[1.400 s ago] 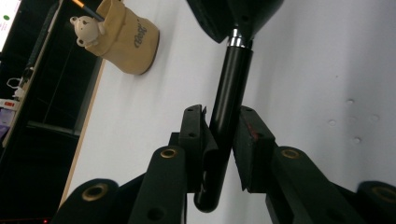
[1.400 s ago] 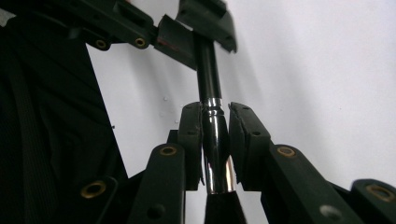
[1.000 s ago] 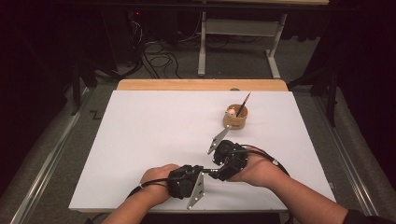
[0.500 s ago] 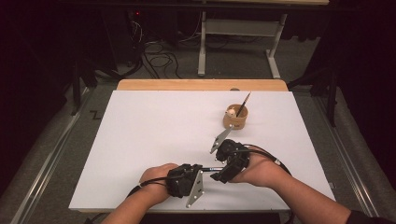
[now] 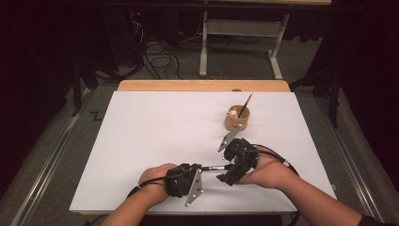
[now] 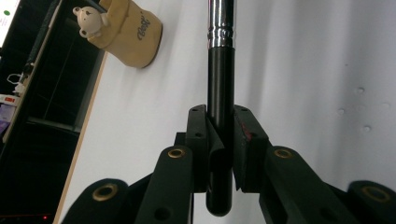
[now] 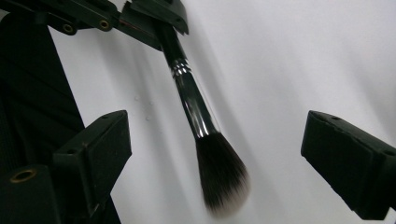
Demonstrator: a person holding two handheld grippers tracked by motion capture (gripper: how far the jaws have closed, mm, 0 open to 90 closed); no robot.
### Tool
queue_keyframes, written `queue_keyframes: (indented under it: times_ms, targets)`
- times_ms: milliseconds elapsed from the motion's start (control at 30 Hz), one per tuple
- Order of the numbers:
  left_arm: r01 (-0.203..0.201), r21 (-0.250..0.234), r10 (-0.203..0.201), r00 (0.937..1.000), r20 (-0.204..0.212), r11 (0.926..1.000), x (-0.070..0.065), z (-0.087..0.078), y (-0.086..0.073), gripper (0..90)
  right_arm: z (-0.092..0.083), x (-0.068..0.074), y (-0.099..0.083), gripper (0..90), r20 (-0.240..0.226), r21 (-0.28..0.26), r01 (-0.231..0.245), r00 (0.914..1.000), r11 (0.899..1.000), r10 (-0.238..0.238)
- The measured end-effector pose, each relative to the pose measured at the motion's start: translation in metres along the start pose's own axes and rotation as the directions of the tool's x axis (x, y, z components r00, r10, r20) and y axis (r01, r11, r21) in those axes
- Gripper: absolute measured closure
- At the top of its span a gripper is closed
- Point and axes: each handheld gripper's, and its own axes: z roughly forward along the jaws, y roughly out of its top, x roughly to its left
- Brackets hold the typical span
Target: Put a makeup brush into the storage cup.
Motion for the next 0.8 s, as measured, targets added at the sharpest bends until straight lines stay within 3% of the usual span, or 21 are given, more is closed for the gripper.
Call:
queue_keyframes:
  times_ms: [267, 300, 367, 433, 567, 733, 800]
  targets:
    - [0.013, 0.011, -0.013, 0.9998, -0.017, 0.9999, 0.008, -0.003, -0.001, 78.8, -0.008, -0.007, -0.01, 9.3, 0.01, -0.019, -0.02, 0.9998, 1.0, 0.02]
    - [0.045, -0.013, -0.045, 0.9988, -0.02, 0.9989, 0.008, -0.002, -0.001, 78.8, -0.008, -0.007, -0.011, 9.1, 0.005, -0.027, -0.024, 0.9997, 0.999, 0.025]
    - [0.071, -0.031, -0.072, 0.9971, -0.028, 0.997, 0.009, -0.002, -0.002, 78.9, -0.01, -0.009, -0.014, 9.1, 0.011, -0.03, -0.035, 0.9993, 0.999, 0.035]
    - [0.113, -0.055, -0.115, 0.9928, -0.035, 0.9921, 0.01, -0.001, -0.003, 78.8, -0.011, -0.011, -0.016, 9.1, 0.017, -0.037, -0.032, 0.9993, 0.999, 0.033]
    - [0.158, -0.073, -0.162, 0.9853, -0.055, 0.9848, 0.016, -0.003, -0.004, 78.9, -0.012, -0.013, -0.02, 9.1, 0.03, -0.046, -0.042, 0.9986, 0.998, 0.044]
    - [0.245, -0.115, -0.253, 0.9651, -0.066, 0.9627, 0.025, -0.005, -0.006, 78.9, -0.012, -0.016, -0.027, 9.2, 0.03, -0.057, -0.055, 0.9979, 0.997, 0.057]
    - [0.264, -0.119, -0.273, 0.9594, -0.07, 0.9571, 0.028, -0.007, -0.007, 79.0, -0.011, -0.017, -0.031, 9.3, 0.035, -0.059, -0.065, 0.9971, 0.996, 0.067]
